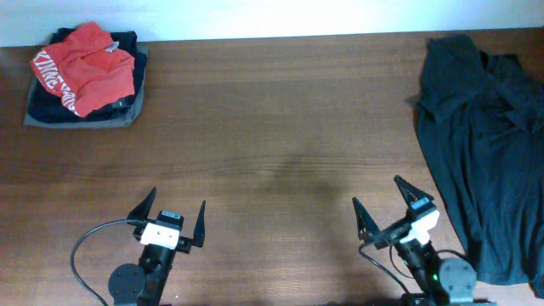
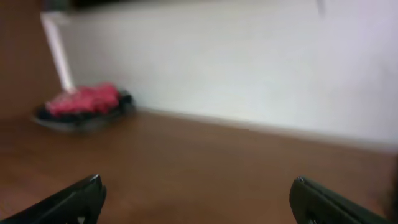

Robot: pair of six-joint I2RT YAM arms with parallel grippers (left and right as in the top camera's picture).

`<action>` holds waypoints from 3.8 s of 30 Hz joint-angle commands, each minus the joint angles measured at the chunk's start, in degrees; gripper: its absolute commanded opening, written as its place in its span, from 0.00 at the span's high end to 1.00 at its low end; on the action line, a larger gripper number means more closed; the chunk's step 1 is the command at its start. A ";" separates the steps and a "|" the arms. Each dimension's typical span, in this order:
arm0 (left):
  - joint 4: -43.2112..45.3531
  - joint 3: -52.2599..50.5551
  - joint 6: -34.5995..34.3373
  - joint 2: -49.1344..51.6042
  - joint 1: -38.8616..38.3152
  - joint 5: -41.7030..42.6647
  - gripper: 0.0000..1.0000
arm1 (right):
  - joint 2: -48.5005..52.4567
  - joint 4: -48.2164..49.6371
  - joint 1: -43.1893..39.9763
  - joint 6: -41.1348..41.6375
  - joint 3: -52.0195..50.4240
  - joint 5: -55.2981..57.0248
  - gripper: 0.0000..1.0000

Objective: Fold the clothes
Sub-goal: 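Reach the right gripper to the dark shirt and grasp its far edge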

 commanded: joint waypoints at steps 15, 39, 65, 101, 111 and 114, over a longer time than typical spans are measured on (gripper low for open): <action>-0.20 -0.28 0.94 -0.37 0.33 -0.20 0.01 | 22.95 -11.61 -0.46 -11.43 36.00 15.74 0.01; -0.20 -0.28 0.94 -0.37 0.33 -0.20 0.01 | 120.21 -81.72 -13.16 -10.56 125.37 29.51 0.01; -0.20 -0.26 0.94 -0.37 0.33 -0.20 0.01 | 137.50 -74.16 -25.57 -4.20 125.31 4.22 0.01; -0.20 -0.28 0.94 -0.37 0.33 -0.20 0.00 | 139.16 -64.13 -24.28 -0.98 115.65 4.20 0.25; -0.20 -0.28 0.94 -0.37 0.33 -0.20 0.01 | 139.18 -61.66 -20.94 -0.55 113.83 7.56 0.28; -0.20 -0.28 0.94 -0.37 0.33 -0.20 0.01 | 139.18 -61.66 -20.63 -0.33 113.83 9.81 0.27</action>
